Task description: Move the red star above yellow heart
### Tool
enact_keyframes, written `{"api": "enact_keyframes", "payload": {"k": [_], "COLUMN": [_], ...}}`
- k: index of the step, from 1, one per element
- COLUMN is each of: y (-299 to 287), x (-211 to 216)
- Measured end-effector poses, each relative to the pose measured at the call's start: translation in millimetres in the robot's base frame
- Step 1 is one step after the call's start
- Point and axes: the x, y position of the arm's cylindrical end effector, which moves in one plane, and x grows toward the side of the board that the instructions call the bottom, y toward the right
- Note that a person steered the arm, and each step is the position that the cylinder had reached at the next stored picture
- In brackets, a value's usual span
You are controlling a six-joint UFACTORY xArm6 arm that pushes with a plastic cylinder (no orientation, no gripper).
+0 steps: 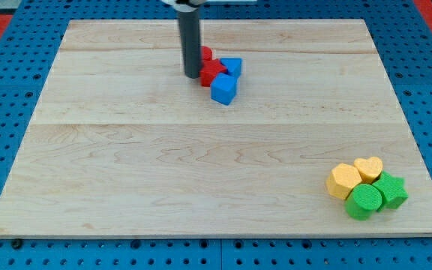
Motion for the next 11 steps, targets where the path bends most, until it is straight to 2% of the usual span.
{"api": "enact_keyframes", "payload": {"k": [1, 3, 5, 6, 7, 9, 11], "y": [42, 89, 104, 119, 123, 166, 196], "x": [1, 22, -18, -16, 2, 46, 31]}}
